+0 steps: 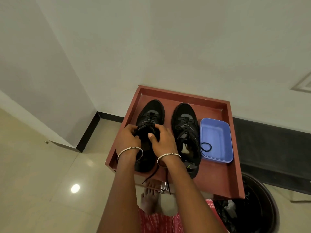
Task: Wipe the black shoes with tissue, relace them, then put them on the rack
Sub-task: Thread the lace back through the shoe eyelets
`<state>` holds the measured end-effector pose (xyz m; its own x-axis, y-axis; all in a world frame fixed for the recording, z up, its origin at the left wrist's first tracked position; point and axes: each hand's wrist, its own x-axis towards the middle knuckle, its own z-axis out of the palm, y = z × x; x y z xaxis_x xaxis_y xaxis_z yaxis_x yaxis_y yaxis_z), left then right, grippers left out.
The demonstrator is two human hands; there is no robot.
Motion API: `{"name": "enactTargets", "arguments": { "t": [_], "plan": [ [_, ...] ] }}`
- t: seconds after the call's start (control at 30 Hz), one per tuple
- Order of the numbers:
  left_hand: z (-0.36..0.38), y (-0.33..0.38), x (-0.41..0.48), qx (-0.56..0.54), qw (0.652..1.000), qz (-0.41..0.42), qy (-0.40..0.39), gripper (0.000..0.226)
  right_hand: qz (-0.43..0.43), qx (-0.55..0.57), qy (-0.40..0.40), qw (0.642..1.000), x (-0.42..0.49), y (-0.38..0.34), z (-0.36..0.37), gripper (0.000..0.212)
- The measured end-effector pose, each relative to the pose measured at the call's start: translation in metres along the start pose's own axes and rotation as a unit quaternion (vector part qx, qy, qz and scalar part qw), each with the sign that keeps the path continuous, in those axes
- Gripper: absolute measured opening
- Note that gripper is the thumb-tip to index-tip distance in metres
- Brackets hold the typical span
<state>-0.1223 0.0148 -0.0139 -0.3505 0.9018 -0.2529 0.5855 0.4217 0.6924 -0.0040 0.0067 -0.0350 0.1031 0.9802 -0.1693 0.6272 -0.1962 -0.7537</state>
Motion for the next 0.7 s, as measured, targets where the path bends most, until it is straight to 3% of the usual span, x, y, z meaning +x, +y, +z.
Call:
{"name": "enactTargets", "arguments": {
  "t": [0.13, 0.27, 0.4, 0.57, 0.7],
  "plan": [
    [0.002, -0.005, 0.004, -0.046, 0.995, -0.021, -0.09, 0.041, 0.024, -0.032, 0.068, 0.997, 0.001, 0.005, -0.011, 0.026],
    [0.006, -0.001, -0.001, -0.041, 0.987, -0.039, -0.151, 0.042, 0.043, -0.083, 0.103, 0.99, -0.004, 0.012, -0.027, 0.033],
    [0.005, -0.006, 0.001, -0.094, 0.974, -0.039, -0.203, 0.038, 0.031, -0.012, 0.141, 0.99, -0.002, 0.017, -0.038, 0.011],
    [0.007, -0.005, 0.009, -0.12, 0.984, 0.071, -0.114, 0.008, -0.021, -0.013, 0.088, 0.996, 0.006, 0.019, -0.041, 0.013],
    [0.015, 0.0, 0.018, -0.091, 0.986, 0.091, -0.109, 0.019, -0.041, -0.018, 0.067, 0.997, 0.011, 0.022, -0.042, 0.011]
  ]
}}
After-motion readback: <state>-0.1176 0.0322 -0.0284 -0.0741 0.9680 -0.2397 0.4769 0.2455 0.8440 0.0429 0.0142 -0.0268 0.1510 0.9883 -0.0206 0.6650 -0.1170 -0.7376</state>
